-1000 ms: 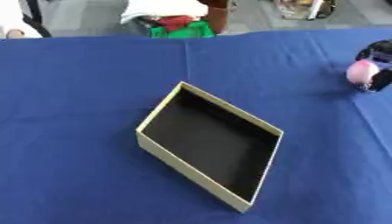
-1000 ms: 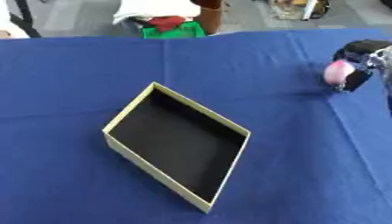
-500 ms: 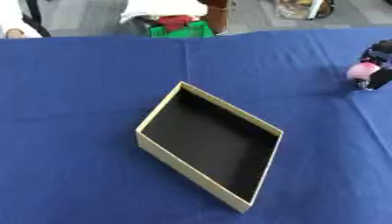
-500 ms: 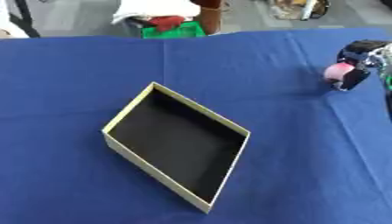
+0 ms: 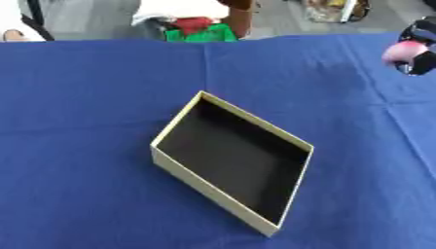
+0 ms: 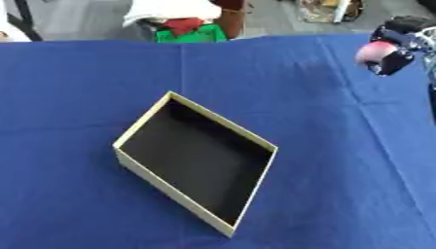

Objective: Pick up objects on the table and place them in the box.

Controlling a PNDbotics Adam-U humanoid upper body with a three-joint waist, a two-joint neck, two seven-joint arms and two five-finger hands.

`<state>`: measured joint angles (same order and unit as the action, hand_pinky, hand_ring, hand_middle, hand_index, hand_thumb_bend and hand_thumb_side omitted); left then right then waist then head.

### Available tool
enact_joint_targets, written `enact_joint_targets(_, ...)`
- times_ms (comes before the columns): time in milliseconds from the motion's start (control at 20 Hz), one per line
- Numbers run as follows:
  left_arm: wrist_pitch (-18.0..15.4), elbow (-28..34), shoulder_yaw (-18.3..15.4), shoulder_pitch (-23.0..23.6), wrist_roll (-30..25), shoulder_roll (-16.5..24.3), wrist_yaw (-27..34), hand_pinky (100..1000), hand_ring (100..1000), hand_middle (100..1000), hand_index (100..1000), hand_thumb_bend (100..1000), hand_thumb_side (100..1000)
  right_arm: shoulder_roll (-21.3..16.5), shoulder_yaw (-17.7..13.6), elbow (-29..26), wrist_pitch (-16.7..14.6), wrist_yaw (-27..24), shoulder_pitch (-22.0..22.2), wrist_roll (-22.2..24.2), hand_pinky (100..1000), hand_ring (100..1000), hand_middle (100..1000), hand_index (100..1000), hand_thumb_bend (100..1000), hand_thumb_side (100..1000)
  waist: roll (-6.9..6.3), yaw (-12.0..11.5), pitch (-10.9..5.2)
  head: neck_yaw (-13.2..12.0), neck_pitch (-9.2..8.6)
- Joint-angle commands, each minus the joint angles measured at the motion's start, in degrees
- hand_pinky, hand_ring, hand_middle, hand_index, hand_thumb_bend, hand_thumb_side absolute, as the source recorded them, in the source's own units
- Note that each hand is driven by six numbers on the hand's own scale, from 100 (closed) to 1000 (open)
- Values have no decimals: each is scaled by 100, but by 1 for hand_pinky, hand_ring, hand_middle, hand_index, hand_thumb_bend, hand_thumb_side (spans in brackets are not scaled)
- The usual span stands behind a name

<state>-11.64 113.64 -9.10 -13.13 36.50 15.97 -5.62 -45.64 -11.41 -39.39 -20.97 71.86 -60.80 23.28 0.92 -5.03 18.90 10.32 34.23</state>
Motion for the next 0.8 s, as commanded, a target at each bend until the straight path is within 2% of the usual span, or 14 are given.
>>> enact_joint_targets(50,-7,95,-37,-41,14,61,-5,741,634,704,692,536,938,-281,-43,-500,-79,-441,26,-22,583,643,557,697,100,100,22,13,-150,8,-48)
enact_joint_targets(250,-10,95,-39,-46,16,59,-4,741,634,704,693,535,937,-319,36,-875,-128,-847,227,-73,524,632,629,753,108,100,35,13,-159,-2,-64)
enact_joint_targets(350,-12,95,-42,-49,18,61,-5,741,634,701,693,535,936,-326,86,-1041,-166,-986,298,-66,514,632,633,757,105,100,34,6,-161,-7,-74)
enact_joint_targets(800,-21,95,-39,-74,18,67,-5,741,634,700,692,537,934,-396,555,-2398,-774,-1871,671,-100,518,641,649,770,118,100,54,-9,-165,-51,-91)
